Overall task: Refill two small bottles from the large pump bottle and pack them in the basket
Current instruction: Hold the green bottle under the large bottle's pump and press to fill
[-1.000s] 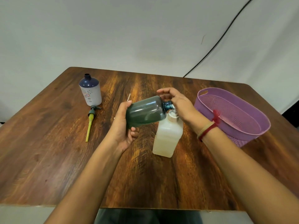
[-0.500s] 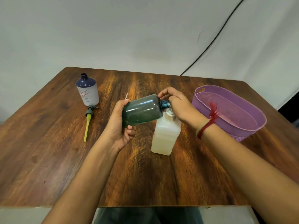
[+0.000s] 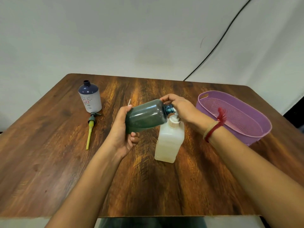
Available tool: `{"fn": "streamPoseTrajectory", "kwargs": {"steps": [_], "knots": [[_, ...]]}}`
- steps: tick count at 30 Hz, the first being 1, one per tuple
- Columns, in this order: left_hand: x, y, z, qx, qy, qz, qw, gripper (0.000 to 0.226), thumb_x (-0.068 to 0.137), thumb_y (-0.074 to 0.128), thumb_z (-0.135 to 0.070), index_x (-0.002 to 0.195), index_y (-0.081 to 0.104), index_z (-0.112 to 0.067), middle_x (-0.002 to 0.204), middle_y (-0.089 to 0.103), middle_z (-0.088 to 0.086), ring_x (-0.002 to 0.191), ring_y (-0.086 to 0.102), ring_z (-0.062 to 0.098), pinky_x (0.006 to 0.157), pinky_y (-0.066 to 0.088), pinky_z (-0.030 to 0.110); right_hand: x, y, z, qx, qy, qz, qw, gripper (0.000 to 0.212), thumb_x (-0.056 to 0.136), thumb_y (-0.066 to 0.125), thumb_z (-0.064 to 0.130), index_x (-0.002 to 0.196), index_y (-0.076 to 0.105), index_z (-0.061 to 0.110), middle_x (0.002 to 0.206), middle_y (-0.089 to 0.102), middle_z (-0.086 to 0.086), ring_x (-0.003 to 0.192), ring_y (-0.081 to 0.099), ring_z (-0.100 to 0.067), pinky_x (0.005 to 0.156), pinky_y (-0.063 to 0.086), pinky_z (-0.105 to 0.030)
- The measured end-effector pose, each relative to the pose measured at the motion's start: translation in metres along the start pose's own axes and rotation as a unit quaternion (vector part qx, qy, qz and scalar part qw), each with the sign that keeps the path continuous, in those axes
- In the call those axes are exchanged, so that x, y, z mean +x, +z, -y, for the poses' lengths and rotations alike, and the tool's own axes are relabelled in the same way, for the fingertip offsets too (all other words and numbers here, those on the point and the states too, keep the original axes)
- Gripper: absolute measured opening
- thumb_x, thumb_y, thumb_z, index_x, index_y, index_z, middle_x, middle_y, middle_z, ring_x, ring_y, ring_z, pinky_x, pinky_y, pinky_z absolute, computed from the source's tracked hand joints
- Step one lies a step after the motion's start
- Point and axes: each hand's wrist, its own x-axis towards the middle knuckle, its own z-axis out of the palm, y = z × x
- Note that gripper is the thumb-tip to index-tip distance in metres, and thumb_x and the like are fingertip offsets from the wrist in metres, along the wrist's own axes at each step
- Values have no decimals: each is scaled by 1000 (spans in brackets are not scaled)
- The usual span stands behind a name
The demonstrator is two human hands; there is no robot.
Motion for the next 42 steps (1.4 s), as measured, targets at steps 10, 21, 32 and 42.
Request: {"fn": "streamPoseTrajectory", "kwargs": {"steps": [10, 21, 32, 42], "knots": [[0, 0, 6, -12, -15, -13, 1000, 36, 89, 48, -49, 93, 58, -15, 57, 60, 0, 34, 34, 2, 30, 28, 9, -8, 2, 0, -22, -4, 9, 1000, 38, 88, 28, -9, 76, 55, 13, 82, 54, -4, 70, 48, -11, 55, 43, -10], [-1, -1, 6, -8, -3, -19, 1000, 35, 89, 49, -49, 92, 58, -15, 58, 60, 0, 34, 34, 2, 31, 29, 9, -8, 5, -4, 2, -10, -8, 1000, 36, 91, 27, -7, 94, 59, 9, 91, 55, -1, 81, 52, -11, 64, 48, -12], [-6, 2, 9, -36, -2, -20, 999, 34, 88, 51, -47, 92, 58, -15, 61, 62, 1, 36, 35, 3, 31, 30, 10, -9, -1, 4, -18, -10, 14, 1000, 40, 87, 26, -12, 76, 56, 12, 82, 54, -5, 71, 49, -12, 53, 44, -10], [-7, 5, 9, -42, -2, -12, 999, 36, 89, 50, -48, 98, 57, -14, 74, 60, 5, 35, 36, 3, 31, 30, 10, -10, -4, 7, 7, 26, 30, 999, 33, 95, 32, 1, 103, 64, 6, 107, 60, -10, 88, 56, -20, 74, 48, -22]]}}
